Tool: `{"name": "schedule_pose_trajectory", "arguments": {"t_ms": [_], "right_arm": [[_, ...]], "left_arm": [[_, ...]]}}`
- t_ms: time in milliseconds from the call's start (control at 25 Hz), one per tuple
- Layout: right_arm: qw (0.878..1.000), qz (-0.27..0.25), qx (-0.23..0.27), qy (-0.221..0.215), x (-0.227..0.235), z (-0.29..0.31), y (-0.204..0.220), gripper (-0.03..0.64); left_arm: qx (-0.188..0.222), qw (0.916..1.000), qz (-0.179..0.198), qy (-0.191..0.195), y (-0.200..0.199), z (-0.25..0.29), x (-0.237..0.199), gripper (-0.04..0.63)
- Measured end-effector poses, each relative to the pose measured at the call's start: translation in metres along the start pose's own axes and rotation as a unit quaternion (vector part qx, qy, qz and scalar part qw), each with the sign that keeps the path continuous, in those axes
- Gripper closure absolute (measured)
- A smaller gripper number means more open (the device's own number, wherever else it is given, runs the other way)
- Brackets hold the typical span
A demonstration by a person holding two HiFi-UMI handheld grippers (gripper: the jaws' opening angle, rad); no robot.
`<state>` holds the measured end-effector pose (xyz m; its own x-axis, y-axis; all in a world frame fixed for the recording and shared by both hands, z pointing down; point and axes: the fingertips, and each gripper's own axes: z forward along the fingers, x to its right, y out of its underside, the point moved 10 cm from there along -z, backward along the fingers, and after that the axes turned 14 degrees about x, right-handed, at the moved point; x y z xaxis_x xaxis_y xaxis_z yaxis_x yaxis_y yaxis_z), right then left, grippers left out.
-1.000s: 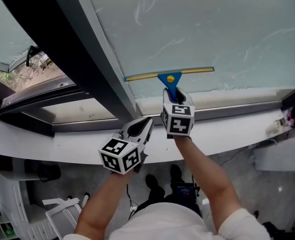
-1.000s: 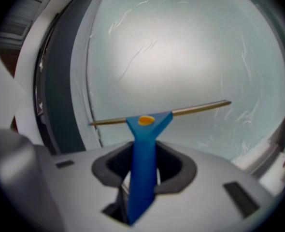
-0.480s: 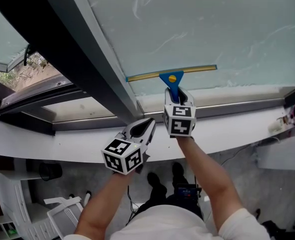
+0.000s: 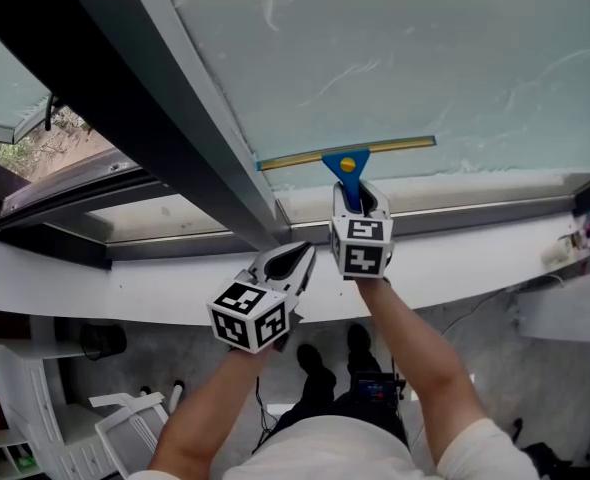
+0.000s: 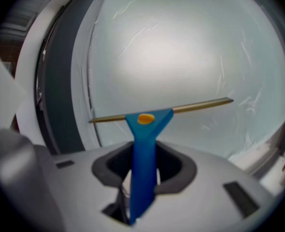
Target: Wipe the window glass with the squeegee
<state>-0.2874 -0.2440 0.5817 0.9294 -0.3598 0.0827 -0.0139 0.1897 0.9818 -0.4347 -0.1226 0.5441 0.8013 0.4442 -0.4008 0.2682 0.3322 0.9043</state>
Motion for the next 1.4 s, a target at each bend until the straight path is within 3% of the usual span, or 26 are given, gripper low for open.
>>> {"name": "schedule_pose_trajectory", "arguments": {"t_ms": [560, 960, 1400], "right_arm": [[1.0, 0.019, -0.017, -0.005, 0.002, 0.01, 0.052, 0.476], [0.998, 0.016, -0.059, 0.003, 0.009, 0.017, 0.101, 0.476], [0.997, -0.002, -0.073, 0.0, 0.012, 0.026, 0.131, 0.476]], "left_arm": [[-0.024, 0.9997, -0.001, -0.003, 0.019, 0.006, -0.014, 0.567], [-0.041, 0.9991, -0.005, -0.004, 0.036, 0.006, -0.019, 0.567], [-0.054, 0.9984, -0.012, -0.007, 0.052, 0.008, -0.027, 0.568]]}}
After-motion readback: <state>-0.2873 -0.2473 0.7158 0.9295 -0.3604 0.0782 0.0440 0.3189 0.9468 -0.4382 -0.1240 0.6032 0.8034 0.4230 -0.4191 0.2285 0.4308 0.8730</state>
